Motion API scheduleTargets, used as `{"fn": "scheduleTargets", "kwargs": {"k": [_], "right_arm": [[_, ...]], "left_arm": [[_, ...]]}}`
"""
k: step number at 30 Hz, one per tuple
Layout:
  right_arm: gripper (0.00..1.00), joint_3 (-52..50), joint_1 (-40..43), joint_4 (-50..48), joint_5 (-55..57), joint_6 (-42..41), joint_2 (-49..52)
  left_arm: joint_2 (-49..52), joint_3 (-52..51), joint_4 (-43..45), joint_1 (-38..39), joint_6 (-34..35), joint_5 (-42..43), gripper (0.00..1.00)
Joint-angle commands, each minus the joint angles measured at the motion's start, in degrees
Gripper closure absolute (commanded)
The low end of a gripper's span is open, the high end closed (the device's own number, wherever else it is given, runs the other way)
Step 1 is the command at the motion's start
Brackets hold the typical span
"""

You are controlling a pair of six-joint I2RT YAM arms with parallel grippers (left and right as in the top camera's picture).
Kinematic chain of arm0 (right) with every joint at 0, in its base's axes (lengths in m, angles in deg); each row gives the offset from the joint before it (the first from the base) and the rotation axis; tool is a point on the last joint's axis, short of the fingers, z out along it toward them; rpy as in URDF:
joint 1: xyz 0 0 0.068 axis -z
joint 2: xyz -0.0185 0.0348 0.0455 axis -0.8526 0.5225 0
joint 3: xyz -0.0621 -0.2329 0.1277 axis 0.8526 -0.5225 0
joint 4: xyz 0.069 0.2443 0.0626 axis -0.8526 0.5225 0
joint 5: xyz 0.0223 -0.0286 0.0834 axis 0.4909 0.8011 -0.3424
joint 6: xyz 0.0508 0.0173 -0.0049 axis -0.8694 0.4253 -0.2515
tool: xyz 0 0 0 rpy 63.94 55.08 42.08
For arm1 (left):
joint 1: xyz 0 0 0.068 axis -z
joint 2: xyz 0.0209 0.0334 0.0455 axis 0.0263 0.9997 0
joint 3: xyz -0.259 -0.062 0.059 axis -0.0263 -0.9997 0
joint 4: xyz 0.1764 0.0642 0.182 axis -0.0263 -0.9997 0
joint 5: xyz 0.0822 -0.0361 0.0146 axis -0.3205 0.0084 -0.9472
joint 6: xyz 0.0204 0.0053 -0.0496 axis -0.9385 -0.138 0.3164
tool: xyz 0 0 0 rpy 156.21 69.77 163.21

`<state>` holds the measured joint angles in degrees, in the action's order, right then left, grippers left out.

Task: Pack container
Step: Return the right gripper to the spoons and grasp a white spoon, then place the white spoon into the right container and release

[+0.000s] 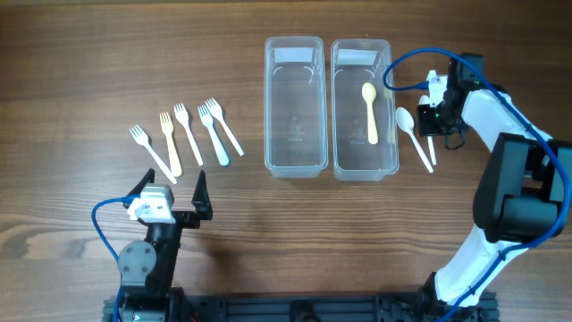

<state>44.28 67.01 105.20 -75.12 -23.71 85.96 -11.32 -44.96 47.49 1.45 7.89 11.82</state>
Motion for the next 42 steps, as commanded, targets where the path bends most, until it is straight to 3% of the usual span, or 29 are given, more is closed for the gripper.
{"fn": "scheduleTargets", "kwargs": {"k": [1, 11, 19, 29, 42], "right_arm": [[0.96, 5.18, -0.28, 2.82, 2.60, -1.68, -0.74], [0.96, 25.18, -0.44, 13.46, -3.56, -5.09, -11.26], [0.96, 24.68, -6.38, 19.82, -11.63, -8.09, -13.09], [0.96, 22.77, -19.98, 18.10, -7.69, -12.66, -12.68], [0.96, 12.74, -21.73, 10.91, -4.39, -16.65, -7.45]], "left_arm": [[-0.09, -0.04, -0.55, 0.28, -0.85, 0.72, 0.00], [-0.09, -0.04, -0.55, 0.28, -0.85, 0.72, 0.00], [-0.09, -0.04, -0.55, 0.28, -0.85, 0.72, 0.00], [-0.09, -0.04, -0.55, 0.28, -0.85, 0.72, 0.00], [-0.09, -0.04, -0.55, 0.28, -0.85, 0.72, 0.00]]}}
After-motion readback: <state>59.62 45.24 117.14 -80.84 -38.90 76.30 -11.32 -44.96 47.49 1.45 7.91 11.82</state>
